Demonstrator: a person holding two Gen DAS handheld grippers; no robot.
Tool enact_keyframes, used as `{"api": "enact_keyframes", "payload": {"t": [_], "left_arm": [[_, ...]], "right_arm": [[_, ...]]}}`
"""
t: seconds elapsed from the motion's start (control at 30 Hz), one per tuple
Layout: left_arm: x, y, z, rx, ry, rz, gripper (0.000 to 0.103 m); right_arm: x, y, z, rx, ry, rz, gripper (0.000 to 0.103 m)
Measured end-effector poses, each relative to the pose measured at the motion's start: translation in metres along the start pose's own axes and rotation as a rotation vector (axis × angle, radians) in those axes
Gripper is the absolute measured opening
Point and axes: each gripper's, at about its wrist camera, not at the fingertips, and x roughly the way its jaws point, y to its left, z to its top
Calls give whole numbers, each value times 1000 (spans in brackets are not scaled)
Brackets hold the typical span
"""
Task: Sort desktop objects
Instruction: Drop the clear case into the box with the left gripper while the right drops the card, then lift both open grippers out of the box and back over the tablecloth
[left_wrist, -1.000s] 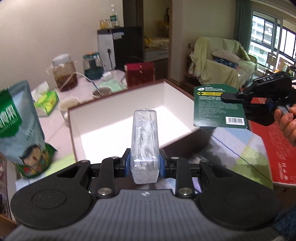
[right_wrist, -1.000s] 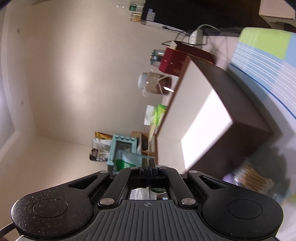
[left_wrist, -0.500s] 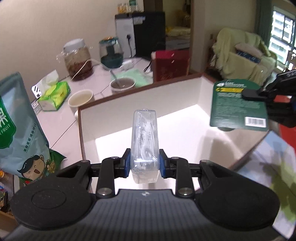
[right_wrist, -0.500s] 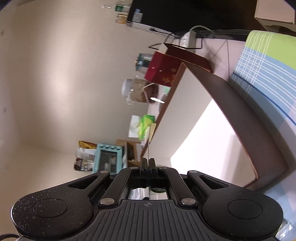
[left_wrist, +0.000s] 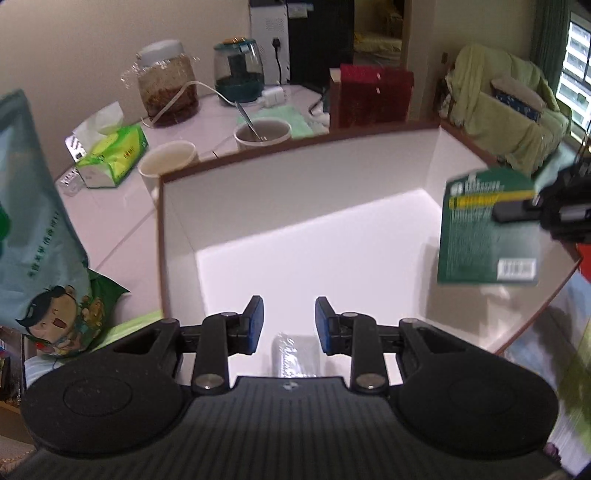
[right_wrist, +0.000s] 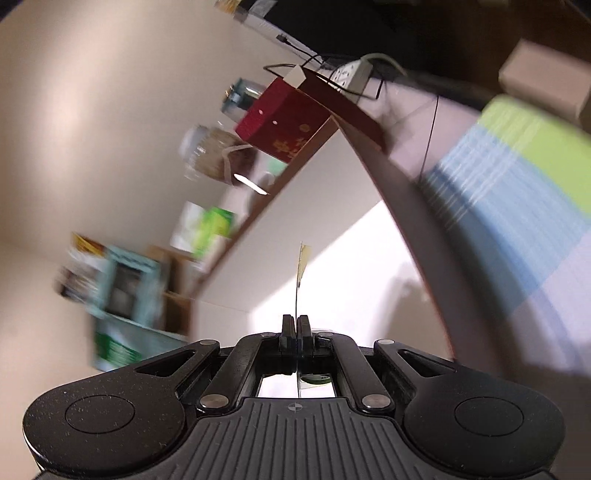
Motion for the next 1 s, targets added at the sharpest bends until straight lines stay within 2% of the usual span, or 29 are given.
{"api": "enact_keyframes", "payload": {"t": [0.1, 0.17, 0.2, 0.23, 0.27, 0.3, 0.33, 0.43, 0.53, 0.73, 1.0], "left_arm": [[-11, 5, 3, -19, -21, 11, 27], [-17, 8, 4, -39, -27, 13, 33], [-19, 9, 3, -47, -26, 16, 33], [-21, 10, 2, -50, -23, 20, 33], [-23, 10, 1, -54, -19, 25, 34], [-25, 10, 0, -58, -14, 29, 35], [-27, 10, -1, -61, -9, 35, 35], [-36, 10, -5, -67, -5, 48, 35], [-47, 11, -8, -88, -5, 55, 39], [-64, 6, -17, -102, 9, 78, 47], [-77, -5, -26, -91, 11, 79, 47]], "right_arm": [[7, 28, -5, -222, -9, -165, 0], [14, 48, -15, -368, -3, -210, 0], [18, 58, -21, -439, 2, -218, 13], [19, 64, -24, -454, 11, -195, 33], [21, 69, -28, -467, 18, -173, 83], [19, 71, -32, -465, -5, -157, 88], [16, 75, -35, -475, -30, -126, 88], [14, 80, -39, -474, -8, -103, 88], [7, 73, -38, -388, 29, -56, 88], [-10, 65, -34, -354, 76, -140, 88], [-30, 62, -39, -342, 75, -175, 88]]}}
